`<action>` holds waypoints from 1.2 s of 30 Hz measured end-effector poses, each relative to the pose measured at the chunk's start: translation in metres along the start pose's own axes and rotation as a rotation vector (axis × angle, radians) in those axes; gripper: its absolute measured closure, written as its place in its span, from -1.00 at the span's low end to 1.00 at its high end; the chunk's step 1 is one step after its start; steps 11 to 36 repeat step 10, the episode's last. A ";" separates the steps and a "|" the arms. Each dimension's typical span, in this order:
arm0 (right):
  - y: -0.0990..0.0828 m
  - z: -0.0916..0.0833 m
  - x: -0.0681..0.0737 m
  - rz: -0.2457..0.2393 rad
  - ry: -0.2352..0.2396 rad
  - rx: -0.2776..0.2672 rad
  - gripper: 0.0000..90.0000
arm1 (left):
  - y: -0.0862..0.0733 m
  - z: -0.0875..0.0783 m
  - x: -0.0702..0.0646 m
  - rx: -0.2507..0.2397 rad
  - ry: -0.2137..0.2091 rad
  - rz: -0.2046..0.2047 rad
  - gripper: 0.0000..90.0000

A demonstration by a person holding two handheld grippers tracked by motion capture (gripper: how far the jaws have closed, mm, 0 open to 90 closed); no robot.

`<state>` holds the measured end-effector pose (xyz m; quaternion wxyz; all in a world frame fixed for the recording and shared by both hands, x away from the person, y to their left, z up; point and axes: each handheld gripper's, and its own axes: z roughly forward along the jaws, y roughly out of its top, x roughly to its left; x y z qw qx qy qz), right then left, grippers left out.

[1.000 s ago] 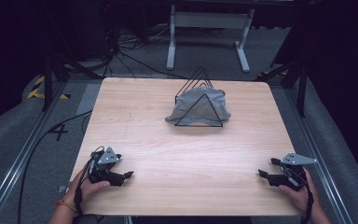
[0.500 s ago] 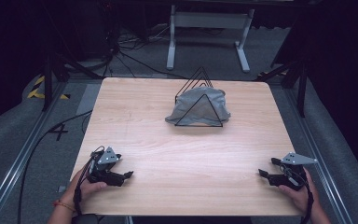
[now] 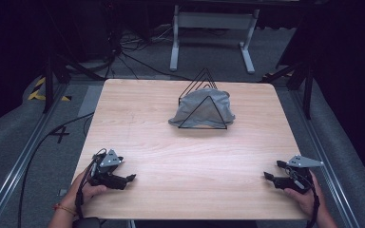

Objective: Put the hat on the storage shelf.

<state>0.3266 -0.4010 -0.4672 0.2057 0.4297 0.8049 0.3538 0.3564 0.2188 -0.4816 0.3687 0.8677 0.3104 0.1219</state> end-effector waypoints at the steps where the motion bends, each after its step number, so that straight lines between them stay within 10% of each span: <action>1: 0.000 0.000 0.000 0.000 0.000 0.000 -0.49 | 0.000 0.000 0.000 0.002 0.001 0.000 -0.67; 36: 0.000 0.000 0.000 0.004 -0.005 -0.001 -0.49 | 0.001 0.000 0.001 0.004 0.001 0.010 -0.69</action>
